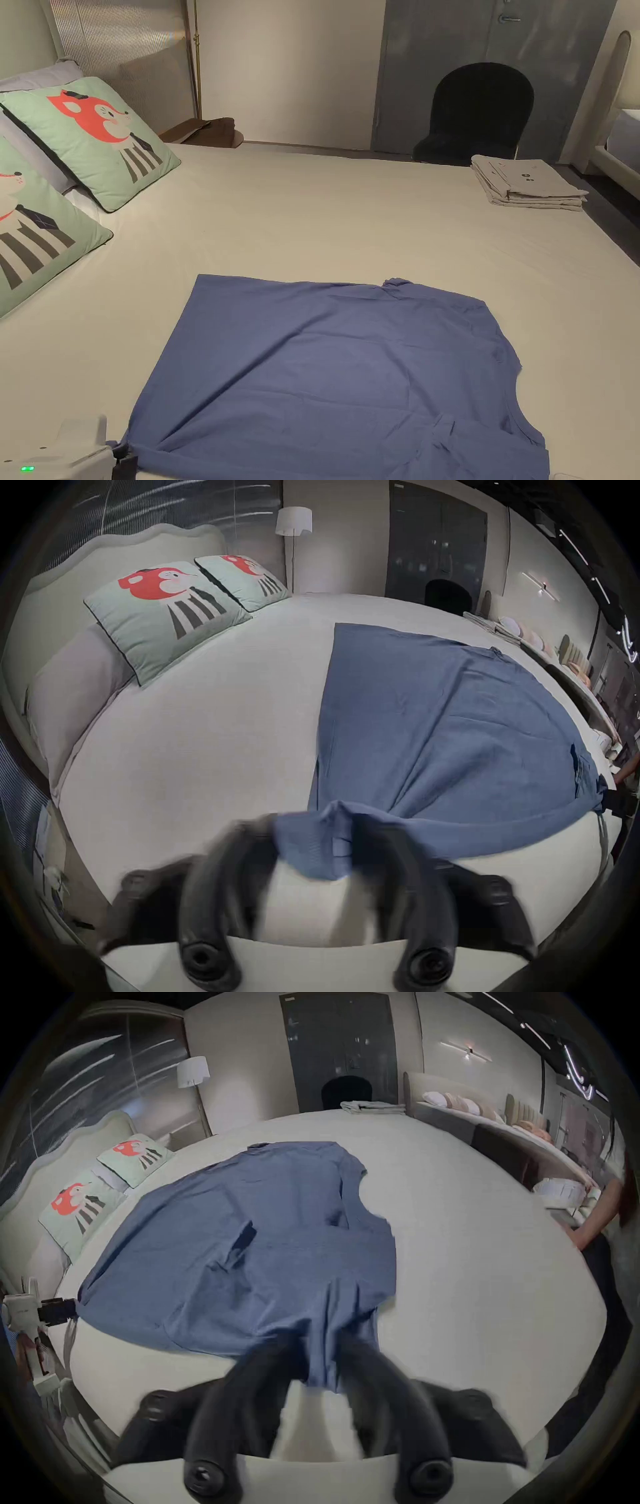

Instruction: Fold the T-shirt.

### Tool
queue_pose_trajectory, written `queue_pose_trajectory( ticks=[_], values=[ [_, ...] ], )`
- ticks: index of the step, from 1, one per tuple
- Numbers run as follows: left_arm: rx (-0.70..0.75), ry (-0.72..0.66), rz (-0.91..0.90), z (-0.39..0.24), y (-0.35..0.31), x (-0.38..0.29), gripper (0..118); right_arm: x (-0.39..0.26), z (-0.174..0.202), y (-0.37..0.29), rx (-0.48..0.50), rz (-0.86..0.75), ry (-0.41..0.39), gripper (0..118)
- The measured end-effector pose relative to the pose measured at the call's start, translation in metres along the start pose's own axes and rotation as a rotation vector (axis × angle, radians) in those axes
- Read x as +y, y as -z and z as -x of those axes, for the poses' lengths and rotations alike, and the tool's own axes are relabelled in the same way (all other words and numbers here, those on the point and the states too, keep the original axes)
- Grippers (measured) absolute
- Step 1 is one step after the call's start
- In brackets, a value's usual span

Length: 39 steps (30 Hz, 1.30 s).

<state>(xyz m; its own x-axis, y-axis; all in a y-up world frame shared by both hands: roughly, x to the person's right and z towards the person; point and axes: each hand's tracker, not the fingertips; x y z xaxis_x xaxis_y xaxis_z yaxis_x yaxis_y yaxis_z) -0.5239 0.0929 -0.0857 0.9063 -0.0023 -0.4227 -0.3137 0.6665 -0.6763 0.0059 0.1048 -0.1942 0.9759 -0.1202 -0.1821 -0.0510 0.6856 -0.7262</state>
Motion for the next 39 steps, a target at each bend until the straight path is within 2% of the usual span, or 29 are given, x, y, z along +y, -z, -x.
queue_pose_trajectory(
  ticks=[2,3,4,8,11,13,17,19,20,22,23,24,29,33,39],
  values=[
    [0.000,-0.024,-0.010,-0.002,-0.003,0.004,84,0.010,0.009,-0.010,-0.023,-0.042,-0.037,66],
    [-0.044,-0.054,-0.049,-0.005,-0.009,0.008,105,0.018,0.014,-0.015,-0.012,-0.091,-0.052,99],
    [-0.085,-0.072,-0.100,-0.009,-0.017,0.012,109,0.026,0.020,-0.022,-0.012,-0.141,-0.056,112],
    [-0.142,-0.079,-0.248,-0.032,-0.046,0.044,109,0.065,0.048,-0.051,-0.001,-0.322,-0.084,114],
    [-0.181,-0.056,-0.425,-0.054,-0.077,0.067,109,0.089,0.067,-0.079,0.014,-0.482,-0.094,114],
    [-0.180,-0.034,-0.532,-0.074,-0.100,0.077,109,0.101,0.077,-0.092,-0.003,-0.580,-0.118,114],
    [-0.151,0.022,-0.628,-0.100,-0.122,0.089,108,0.109,0.091,-0.108,-0.060,-0.718,-0.158,112],
    [-0.138,0.055,-0.660,-0.110,-0.126,0.092,101,0.110,0.095,-0.112,-0.078,-0.732,-0.167,98],
    [-0.129,0.067,-0.673,-0.114,-0.127,0.092,92,0.110,0.096,-0.113,-0.076,-0.741,-0.169,84],
    [-0.141,0.073,-0.694,-0.119,-0.128,0.091,49,0.109,0.096,-0.114,-0.068,-0.754,-0.171,36],
    [-0.148,0.081,-0.695,-0.120,-0.128,0.091,24,0.109,0.096,-0.115,-0.071,-0.754,-0.168,14],
    [-0.153,0.086,-0.694,-0.122,-0.127,0.090,0,0.108,0.096,-0.114,-0.075,-0.754,-0.166,0],
    [-0.196,0.070,-0.680,-0.118,-0.122,0.086,0,0.105,0.092,-0.111,-0.051,-0.749,-0.168,0],
    [-0.176,0.081,-0.640,-0.110,-0.117,0.087,0,0.104,0.091,-0.109,-0.056,-0.743,-0.167,0],
    [-0.162,0.075,-0.404,-0.074,-0.087,0.074,0,0.105,0.090,-0.105,-0.047,-0.727,-0.166,0]
  ],
)
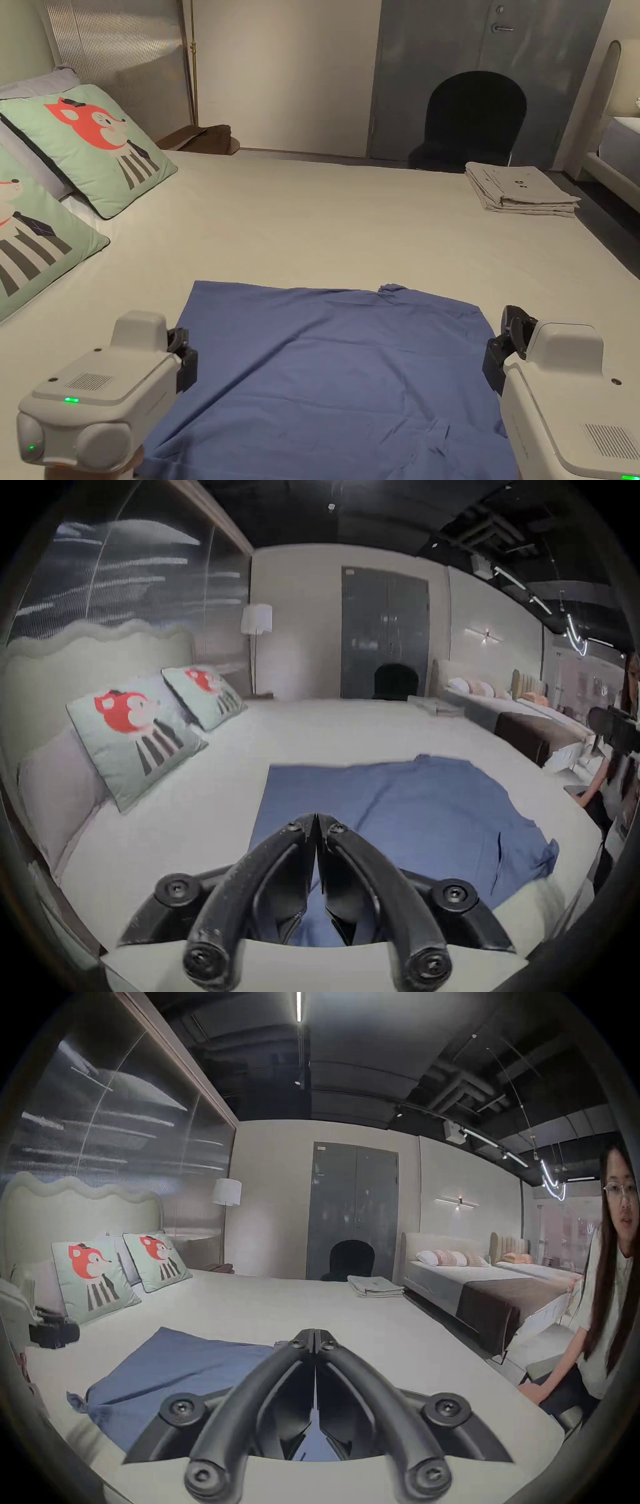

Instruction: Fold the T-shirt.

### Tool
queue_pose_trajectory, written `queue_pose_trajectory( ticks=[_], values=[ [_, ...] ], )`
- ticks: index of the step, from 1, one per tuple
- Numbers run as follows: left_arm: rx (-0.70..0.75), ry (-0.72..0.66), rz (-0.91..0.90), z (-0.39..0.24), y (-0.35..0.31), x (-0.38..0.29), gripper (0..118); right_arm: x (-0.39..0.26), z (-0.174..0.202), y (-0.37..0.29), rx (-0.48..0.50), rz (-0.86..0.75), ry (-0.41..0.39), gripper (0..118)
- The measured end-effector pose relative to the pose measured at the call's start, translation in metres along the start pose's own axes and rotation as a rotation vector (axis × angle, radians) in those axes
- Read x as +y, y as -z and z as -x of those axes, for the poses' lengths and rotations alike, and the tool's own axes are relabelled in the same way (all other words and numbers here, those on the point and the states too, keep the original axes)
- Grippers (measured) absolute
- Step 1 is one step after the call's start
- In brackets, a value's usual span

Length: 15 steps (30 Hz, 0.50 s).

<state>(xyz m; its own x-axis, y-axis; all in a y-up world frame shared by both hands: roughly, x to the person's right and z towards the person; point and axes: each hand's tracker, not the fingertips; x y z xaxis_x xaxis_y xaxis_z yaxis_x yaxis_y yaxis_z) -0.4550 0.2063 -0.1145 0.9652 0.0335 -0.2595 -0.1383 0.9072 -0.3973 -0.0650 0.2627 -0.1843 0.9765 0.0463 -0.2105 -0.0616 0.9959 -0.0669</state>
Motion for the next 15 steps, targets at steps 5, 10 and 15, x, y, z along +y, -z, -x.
queue_pose_trajectory(
  ticks=[5,10,15],
  values=[
    [-0.007,-0.044,0.156,0.040,0.005,-0.032,0,-0.004,0.000,0.004,0.007,0.015,-0.001,0],
    [0.033,-0.064,0.285,0.070,0.007,-0.060,28,-0.008,0.000,0.009,0.009,0.029,-0.005,0],
    [0.076,-0.138,0.395,0.087,0.017,-0.085,108,-0.015,-0.001,0.013,0.015,0.059,0.011,0]
  ],
)
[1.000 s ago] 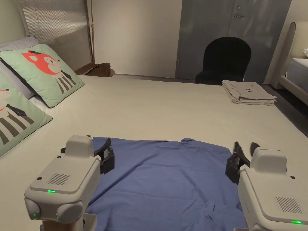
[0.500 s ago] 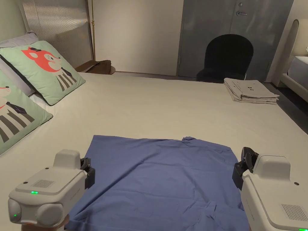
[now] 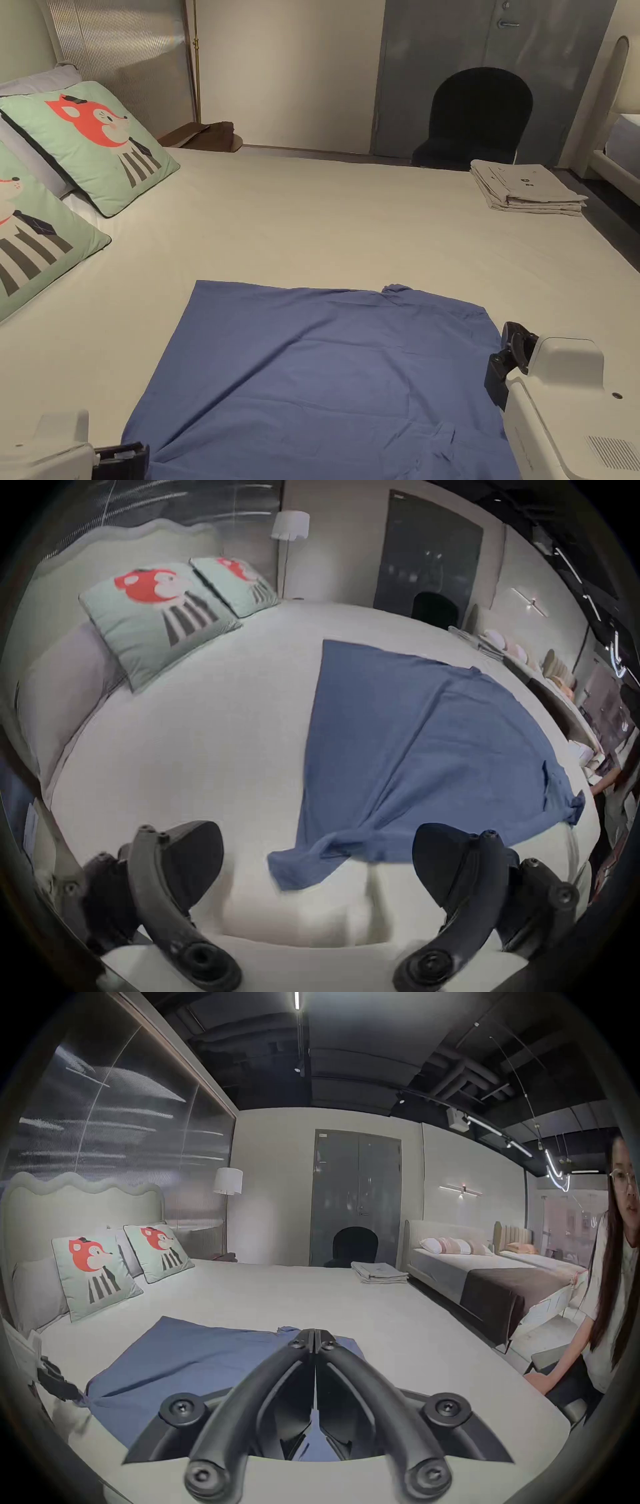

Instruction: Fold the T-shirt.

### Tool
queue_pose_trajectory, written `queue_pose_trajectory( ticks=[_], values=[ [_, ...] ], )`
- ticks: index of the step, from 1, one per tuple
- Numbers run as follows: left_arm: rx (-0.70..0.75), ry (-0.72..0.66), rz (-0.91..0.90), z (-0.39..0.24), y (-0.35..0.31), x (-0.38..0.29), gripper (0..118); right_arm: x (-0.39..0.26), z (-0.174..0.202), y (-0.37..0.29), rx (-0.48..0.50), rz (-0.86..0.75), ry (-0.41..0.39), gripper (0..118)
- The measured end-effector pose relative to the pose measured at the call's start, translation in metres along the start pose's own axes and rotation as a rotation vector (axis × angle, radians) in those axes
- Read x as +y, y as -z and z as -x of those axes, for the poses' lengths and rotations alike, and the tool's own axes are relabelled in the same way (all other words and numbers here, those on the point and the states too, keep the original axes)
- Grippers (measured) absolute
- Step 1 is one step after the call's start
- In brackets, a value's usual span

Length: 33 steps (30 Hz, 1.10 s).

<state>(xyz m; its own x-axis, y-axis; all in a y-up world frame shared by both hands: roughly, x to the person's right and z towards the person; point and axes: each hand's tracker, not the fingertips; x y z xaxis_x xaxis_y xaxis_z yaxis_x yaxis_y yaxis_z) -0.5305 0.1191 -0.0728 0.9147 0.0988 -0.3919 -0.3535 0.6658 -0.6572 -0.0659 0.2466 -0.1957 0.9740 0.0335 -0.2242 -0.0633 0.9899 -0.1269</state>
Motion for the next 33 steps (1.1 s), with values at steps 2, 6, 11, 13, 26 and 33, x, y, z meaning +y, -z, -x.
queue_pose_trajectory(
  ticks=[2,6,11,13,26,33],
  values=[
    [0.014,-0.001,-0.002,0.002,0.005,-0.004,108,-0.003,-0.001,0.001,0.005,0.009,0.005,0],
    [0.045,0.042,0.018,0.003,0.020,-0.011,90,-0.006,-0.001,0.001,0.004,0.026,0.007,0],
    [-0.044,0.066,0.034,-0.001,0.023,-0.016,31,-0.008,-0.005,-0.001,0.001,0.038,0.001,0],
    [-0.030,0.095,0.003,-0.008,0.018,-0.016,4,-0.011,-0.010,-0.001,-0.008,0.048,0.004,0],
    [-0.029,0.086,-0.025,-0.017,0.010,-0.004,4,-0.130,-0.062,-0.003,-0.080,0.558,0.113,106],
    [-0.022,0.086,-0.018,-0.016,0.012,-0.007,4,-0.170,-0.064,0.000,-0.077,0.641,0.125,70]
  ],
)
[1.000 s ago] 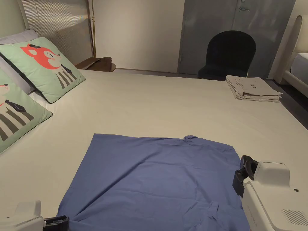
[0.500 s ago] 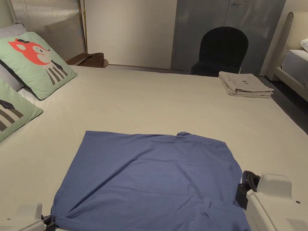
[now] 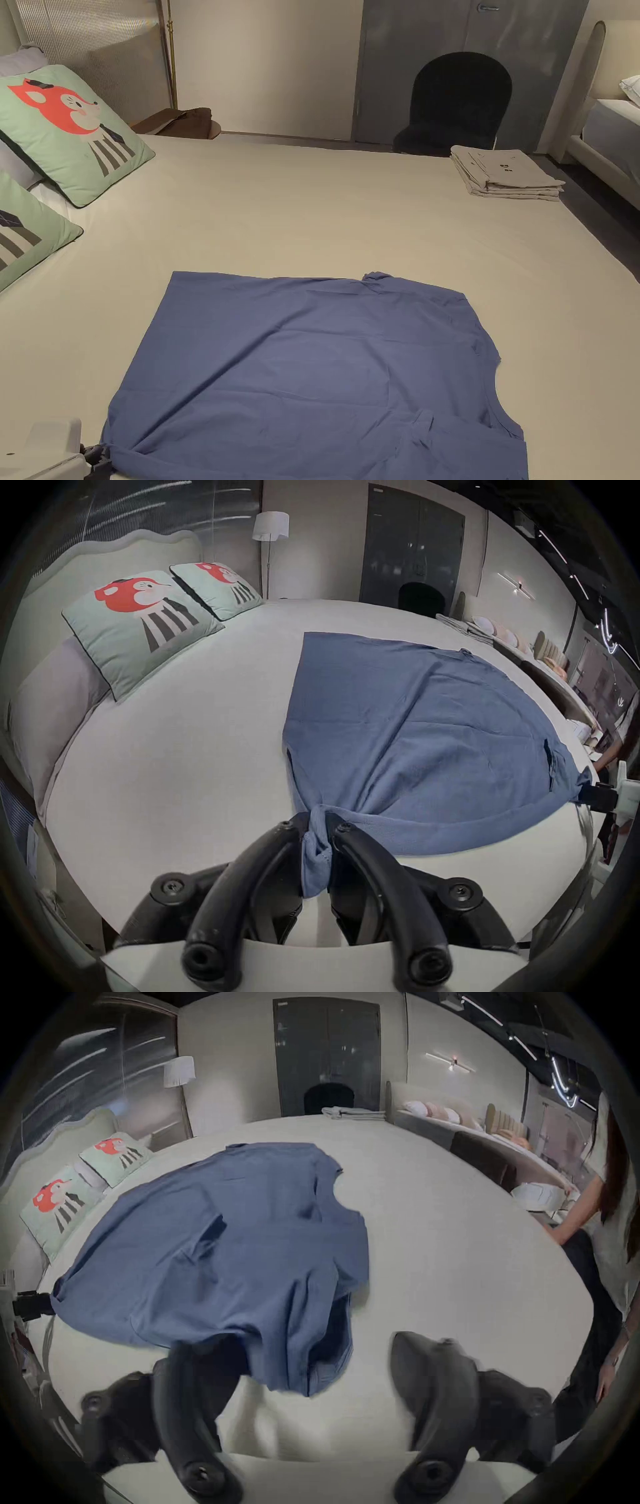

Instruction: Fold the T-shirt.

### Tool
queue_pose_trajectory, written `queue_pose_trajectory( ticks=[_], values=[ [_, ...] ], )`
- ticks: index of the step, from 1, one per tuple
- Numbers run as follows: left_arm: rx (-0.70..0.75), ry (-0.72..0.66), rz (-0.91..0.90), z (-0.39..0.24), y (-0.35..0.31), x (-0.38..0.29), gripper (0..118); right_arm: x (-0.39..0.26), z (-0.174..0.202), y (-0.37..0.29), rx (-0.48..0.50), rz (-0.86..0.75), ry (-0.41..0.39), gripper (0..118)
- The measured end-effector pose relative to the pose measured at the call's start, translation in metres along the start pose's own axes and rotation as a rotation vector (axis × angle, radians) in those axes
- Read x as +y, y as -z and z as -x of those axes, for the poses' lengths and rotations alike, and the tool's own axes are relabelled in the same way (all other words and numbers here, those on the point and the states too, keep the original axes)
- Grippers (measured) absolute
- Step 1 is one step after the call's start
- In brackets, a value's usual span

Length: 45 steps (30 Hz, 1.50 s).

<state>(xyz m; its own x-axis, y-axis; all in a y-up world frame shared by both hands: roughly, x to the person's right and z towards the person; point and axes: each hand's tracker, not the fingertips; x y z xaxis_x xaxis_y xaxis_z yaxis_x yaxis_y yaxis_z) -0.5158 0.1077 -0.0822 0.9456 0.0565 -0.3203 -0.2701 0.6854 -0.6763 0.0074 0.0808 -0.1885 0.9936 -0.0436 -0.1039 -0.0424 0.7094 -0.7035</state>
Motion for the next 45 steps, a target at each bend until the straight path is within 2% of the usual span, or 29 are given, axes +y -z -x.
queue_pose_trajectory(
  ticks=[2,3,4,6,7,10,17,23,35,39,42,45],
  values=[
    [0.002,0.000,0.002,0.000,0.000,-0.001,4,-0.001,0.000,0.000,0.033,0.003,0.010,42],
    [0.002,-0.003,0.003,0.001,0.000,-0.002,4,-0.002,0.000,0.000,0.073,0.005,0.025,32],
    [0.002,-0.007,0.001,0.001,-0.001,-0.002,4,-0.002,0.000,-0.001,0.104,0.000,0.034,26],
    [0.001,-0.013,-0.004,0.001,-0.002,-0.003,4,-0.001,0.005,-0.008,0.105,-0.039,0.017,15],
    [0.003,-0.016,-0.009,0.001,-0.003,-0.003,4,0.000,0.007,-0.010,0.097,-0.043,0.011,13],
    [0.006,-0.032,-0.038,0.001,-0.007,0.000,4,0.009,0.011,-0.015,0.096,-0.064,-0.013,12],
    [0.007,-0.064,-0.130,-0.001,-0.008,0.040,4,0.066,0.018,-0.031,0.113,-0.187,0.006,12],
    [0.016,-0.067,-0.170,-0.008,0.016,0.088,4,0.121,0.029,-0.003,0.108,-0.205,0.000,12],
    [0.084,-0.025,-0.056,-0.028,0.127,0.149,4,0.192,0.042,0.114,0.059,-0.060,0.005,12],
    [0.108,-0.019,0.007,-0.031,0.155,0.153,4,0.198,0.042,0.155,0.041,0.026,0.020,12],
    [0.130,0.005,0.041,-0.035,0.165,0.149,4,0.193,0.043,0.174,0.021,0.078,-0.012,12],
    [0.137,0.046,0.038,-0.039,0.164,0.148,4,0.185,0.043,0.175,0.020,0.066,-0.006,12]
  ],
)
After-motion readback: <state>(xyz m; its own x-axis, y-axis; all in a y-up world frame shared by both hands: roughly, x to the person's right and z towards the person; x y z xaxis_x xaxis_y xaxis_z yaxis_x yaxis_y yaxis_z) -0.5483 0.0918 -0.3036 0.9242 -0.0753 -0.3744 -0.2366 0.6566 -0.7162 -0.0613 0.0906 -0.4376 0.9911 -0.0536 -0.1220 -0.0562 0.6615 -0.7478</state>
